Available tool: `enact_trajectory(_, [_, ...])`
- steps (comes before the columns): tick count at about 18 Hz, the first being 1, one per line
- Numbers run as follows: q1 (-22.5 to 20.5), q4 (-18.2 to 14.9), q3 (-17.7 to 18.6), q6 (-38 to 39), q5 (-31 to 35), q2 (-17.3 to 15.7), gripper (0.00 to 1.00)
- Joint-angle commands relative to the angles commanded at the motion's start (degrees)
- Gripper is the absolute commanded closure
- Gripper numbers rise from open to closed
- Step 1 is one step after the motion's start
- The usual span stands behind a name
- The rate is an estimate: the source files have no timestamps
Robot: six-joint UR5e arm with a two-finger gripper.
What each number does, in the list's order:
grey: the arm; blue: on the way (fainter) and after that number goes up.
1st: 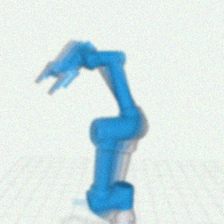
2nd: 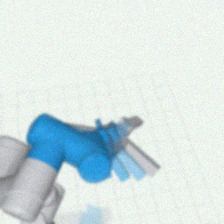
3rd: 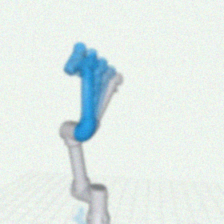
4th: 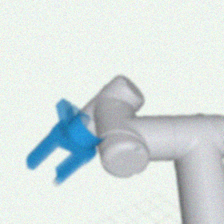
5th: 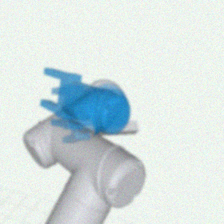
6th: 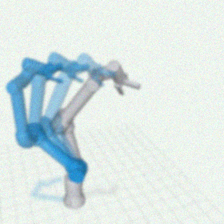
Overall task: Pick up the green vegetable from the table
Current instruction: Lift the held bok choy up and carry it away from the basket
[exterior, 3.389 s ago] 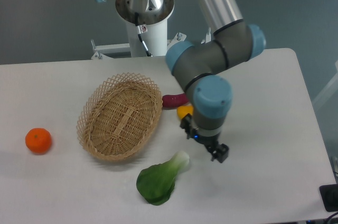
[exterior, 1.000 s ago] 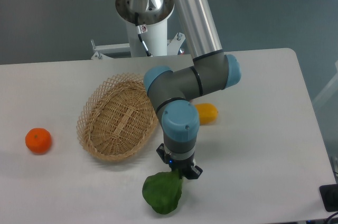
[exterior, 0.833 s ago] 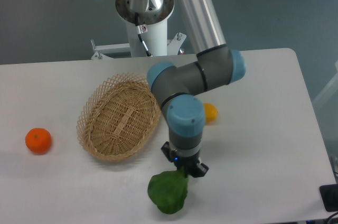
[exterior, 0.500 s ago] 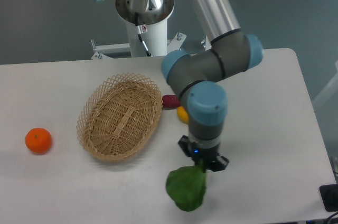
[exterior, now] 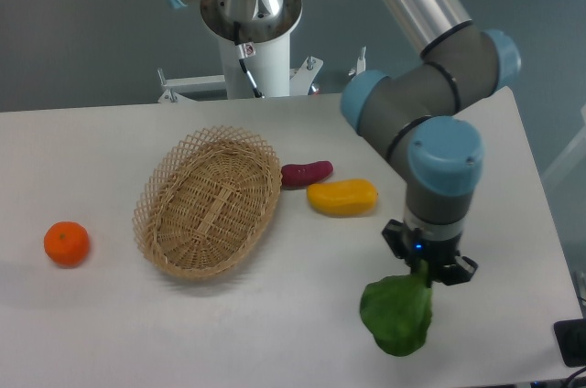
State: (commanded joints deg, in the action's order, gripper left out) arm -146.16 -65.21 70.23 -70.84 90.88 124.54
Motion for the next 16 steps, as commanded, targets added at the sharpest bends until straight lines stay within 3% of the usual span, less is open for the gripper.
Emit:
enact_trajectory(5, [-0.7, -2.29, -2.02, -1.06, -0.09, 0.97, 0.67])
enact_trajectory(16, [-0.62, -2.2, -1.76, -0.97, 0.17, 0.88, 0.67])
